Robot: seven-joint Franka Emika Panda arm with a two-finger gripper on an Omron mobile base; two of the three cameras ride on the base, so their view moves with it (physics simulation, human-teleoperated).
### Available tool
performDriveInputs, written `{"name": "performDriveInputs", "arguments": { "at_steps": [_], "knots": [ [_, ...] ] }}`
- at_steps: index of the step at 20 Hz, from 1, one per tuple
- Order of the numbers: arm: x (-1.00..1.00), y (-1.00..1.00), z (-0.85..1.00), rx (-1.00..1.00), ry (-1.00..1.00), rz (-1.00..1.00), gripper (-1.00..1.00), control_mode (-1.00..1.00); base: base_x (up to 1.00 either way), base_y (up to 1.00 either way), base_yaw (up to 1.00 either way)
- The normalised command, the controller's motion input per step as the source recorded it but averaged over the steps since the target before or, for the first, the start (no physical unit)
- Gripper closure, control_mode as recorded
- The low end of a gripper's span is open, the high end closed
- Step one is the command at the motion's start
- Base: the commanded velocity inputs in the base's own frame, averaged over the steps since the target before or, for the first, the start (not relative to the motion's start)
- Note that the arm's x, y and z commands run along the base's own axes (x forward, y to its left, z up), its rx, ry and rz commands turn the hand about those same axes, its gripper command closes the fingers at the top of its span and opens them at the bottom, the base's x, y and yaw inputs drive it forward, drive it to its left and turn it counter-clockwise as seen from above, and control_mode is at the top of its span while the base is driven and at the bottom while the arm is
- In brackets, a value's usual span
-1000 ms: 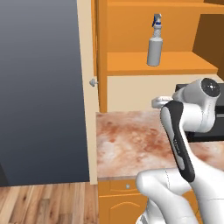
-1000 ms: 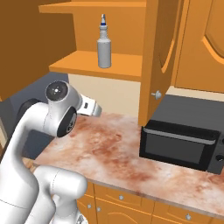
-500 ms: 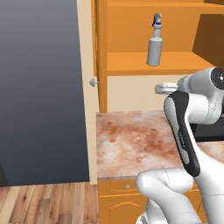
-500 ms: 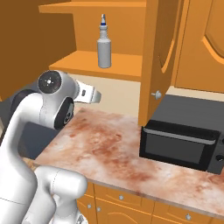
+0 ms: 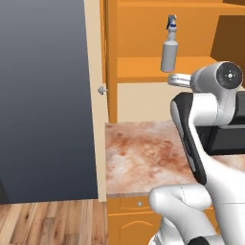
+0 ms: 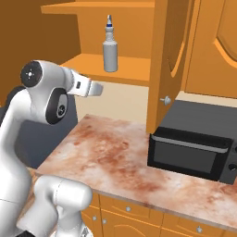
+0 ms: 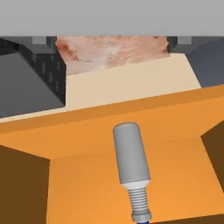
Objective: Move the cutting board and knife to the sink. Then move spray from the cabinet to the counter.
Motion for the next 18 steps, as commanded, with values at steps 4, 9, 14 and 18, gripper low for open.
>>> {"name": "performDriveInputs", "arguments": {
  "at_steps": [4,9,14,18],
  "knots": [
    [0.14,-0.03,0.45,0.0,-0.05,-0.04,-1.0,-1.0,0.0,0.0,0.0],
    [0.18,-0.01,0.48,0.0,0.06,0.01,-1.0,-1.0,0.0,0.0,0.0],
    [0.15,0.0,0.28,0.0,0.09,0.07,-1.0,-1.0,0.0,0.0,0.0],
    [0.3,0.0,0.03,0.0,0.0,0.11,-1.0,-1.0,0.0,0.0,0.0]
  ]
}}
